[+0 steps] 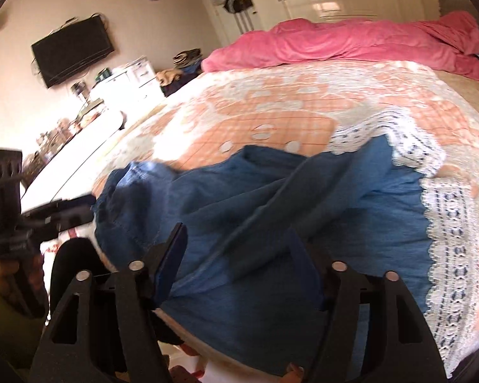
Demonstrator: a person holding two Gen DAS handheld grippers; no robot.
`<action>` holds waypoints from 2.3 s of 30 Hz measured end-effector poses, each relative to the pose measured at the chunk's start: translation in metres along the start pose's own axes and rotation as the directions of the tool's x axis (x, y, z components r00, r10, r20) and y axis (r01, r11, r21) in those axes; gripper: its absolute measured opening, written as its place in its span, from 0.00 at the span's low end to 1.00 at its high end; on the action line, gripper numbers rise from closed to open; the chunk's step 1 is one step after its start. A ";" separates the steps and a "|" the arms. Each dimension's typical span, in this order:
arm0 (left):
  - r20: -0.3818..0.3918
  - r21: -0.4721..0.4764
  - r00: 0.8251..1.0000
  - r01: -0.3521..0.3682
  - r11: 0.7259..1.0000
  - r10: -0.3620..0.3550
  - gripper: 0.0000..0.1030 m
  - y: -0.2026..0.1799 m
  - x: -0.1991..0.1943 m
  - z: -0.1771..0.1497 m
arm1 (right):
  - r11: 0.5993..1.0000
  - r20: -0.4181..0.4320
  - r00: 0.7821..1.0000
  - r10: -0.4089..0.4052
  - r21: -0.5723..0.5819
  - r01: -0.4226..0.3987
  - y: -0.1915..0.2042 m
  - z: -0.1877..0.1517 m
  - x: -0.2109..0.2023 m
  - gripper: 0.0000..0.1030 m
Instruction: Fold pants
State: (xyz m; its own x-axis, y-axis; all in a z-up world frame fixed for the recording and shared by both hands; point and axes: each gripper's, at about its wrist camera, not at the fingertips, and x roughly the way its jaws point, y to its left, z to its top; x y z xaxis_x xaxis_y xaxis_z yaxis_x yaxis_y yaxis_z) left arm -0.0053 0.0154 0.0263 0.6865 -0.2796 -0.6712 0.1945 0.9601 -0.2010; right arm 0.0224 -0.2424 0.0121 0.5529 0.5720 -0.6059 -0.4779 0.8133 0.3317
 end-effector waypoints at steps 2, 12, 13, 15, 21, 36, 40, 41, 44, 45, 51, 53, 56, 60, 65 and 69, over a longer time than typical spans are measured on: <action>-0.012 0.010 1.000 0.028 1.000 -0.028 0.62 -0.009 0.007 -0.001 | 1.000 0.010 1.000 -0.007 0.016 0.007 -0.006 0.002 -0.003 0.66; -0.112 0.023 0.977 0.184 0.983 -0.181 0.53 -0.048 0.058 -0.001 | 0.994 0.029 0.995 -0.098 0.052 0.096 -0.032 0.023 -0.009 0.66; -0.124 0.022 0.973 0.200 0.980 -0.195 0.51 -0.052 0.064 -0.001 | 0.994 0.027 0.994 -0.103 0.050 0.101 -0.033 0.027 -0.008 0.66; -0.133 0.030 0.967 0.225 0.974 -0.219 0.49 -0.060 0.071 0.002 | 0.989 0.013 0.990 -0.140 0.037 0.140 -0.035 0.037 -0.003 0.66; -0.170 0.068 0.957 0.249 0.966 -0.235 0.44 -0.080 0.097 0.009 | 0.980 -0.029 0.981 -0.194 0.028 0.195 -0.045 0.067 0.020 0.66; -0.190 0.053 0.927 0.338 0.940 -0.323 0.18 -0.080 0.129 0.004 | 0.934 -0.182 0.917 -0.354 -0.026 0.356 -0.064 0.113 0.107 0.66; -0.184 0.074 0.925 0.350 0.934 -0.332 0.15 -0.083 0.127 0.002 | 0.912 -0.235 0.885 -0.402 -0.018 0.410 -0.074 0.116 0.134 0.65; -0.184 0.084 0.927 0.346 0.934 -0.327 0.15 -0.084 0.126 0.002 | 0.899 -0.249 0.868 -0.431 -0.034 0.437 -0.075 0.116 0.141 0.65; -0.179 0.107 0.930 0.342 0.934 -0.320 0.15 -0.088 0.121 0.001 | 0.880 -0.260 0.844 -0.469 -0.063 0.470 -0.080 0.112 0.154 0.41; -0.179 0.103 0.929 0.346 0.932 -0.325 0.15 -0.087 0.120 0.001 | 0.879 -0.250 0.846 -0.470 -0.051 0.473 -0.084 0.110 0.154 0.32; -0.159 0.081 0.928 0.351 0.933 -0.336 0.15 -0.070 0.122 0.008 | 0.918 -0.155 0.915 -0.372 0.082 0.387 -0.102 0.104 0.119 0.09; -0.144 0.081 0.933 0.344 0.935 -0.331 0.15 -0.067 0.121 0.007 | 0.926 -0.109 0.935 -0.338 0.139 0.351 -0.108 0.101 0.096 0.09; -0.130 0.075 0.933 0.347 0.935 -0.336 0.17 -0.065 0.122 0.006 | 0.929 -0.055 0.954 -0.296 0.214 0.300 -0.113 0.094 0.064 0.09; -0.116 0.082 0.936 0.341 0.936 -0.331 0.19 -0.064 0.120 0.004 | 0.924 0.018 0.957 -0.290 0.265 0.275 -0.115 0.083 0.022 0.09; -0.101 0.077 0.939 0.338 0.938 -0.330 0.19 -0.060 0.119 0.004 | 0.913 0.086 0.956 -0.280 0.332 0.238 -0.119 0.060 -0.030 0.09; -0.090 0.116 0.947 0.318 0.941 -0.309 0.14 -0.057 0.111 0.003 | 0.901 0.085 0.955 -0.286 0.364 0.237 -0.123 0.035 -0.062 0.09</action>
State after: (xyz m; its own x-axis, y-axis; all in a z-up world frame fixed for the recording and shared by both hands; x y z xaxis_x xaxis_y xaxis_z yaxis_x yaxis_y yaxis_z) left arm 0.0620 -0.0707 -0.0343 0.5268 -0.5624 -0.6373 0.4832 0.8150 -0.3198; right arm 0.0712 -0.3742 0.0339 0.7220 0.3226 -0.6120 -0.0507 0.9069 0.4182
